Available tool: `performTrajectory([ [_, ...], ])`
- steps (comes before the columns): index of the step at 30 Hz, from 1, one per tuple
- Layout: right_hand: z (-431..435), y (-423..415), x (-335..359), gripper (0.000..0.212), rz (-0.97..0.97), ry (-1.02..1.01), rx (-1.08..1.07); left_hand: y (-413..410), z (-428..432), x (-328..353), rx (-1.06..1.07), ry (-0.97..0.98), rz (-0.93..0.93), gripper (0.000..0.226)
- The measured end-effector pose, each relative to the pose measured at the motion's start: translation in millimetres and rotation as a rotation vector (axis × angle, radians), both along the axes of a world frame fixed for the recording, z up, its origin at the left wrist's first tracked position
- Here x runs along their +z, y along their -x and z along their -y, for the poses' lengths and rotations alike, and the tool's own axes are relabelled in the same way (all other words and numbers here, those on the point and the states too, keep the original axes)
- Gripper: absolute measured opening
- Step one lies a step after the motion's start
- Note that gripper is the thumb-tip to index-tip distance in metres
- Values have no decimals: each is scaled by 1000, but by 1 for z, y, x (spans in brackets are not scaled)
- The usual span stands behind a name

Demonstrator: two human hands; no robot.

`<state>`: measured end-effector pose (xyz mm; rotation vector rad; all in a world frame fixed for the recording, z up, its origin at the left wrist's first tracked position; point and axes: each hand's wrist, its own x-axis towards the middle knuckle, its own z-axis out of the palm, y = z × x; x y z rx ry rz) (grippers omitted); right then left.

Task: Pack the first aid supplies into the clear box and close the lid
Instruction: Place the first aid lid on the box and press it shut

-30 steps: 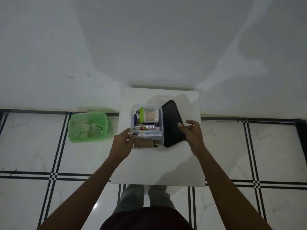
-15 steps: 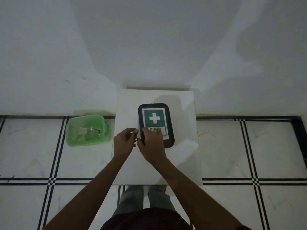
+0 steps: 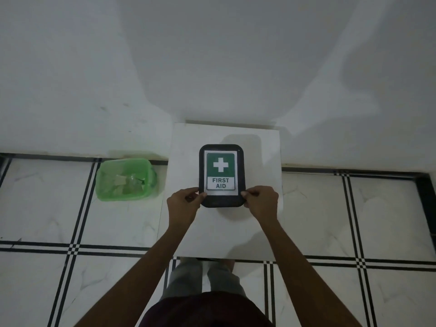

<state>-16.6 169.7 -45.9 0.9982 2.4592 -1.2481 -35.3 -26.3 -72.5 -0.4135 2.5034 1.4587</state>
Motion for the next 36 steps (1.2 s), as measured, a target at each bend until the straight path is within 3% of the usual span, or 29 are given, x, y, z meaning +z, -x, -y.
performTrajectory([
  [3, 4, 5, 0, 23, -10, -27, 12, -2, 0, 0, 12, 2, -20, 31],
  [10, 5, 7, -5, 21, 25, -8, -40, 14, -5, 5, 139, -139, 137, 28],
  [14, 2, 7, -5, 17, 36, 4, -25, 10, -8, 4, 141, -93, 163, 23],
  [25, 4, 2, -14, 17, 38, -4, -16, -2, -11, 3, 251, -191, 262, 22],
  [32, -1, 15, -8, 12, 169, 50, 83, 18, -9, -3, 204, -190, 414, 20],
  [36, 8, 38, 1, 21, 9, 86, 56, 33, -28, 3, 138, -93, 192, 24],
])
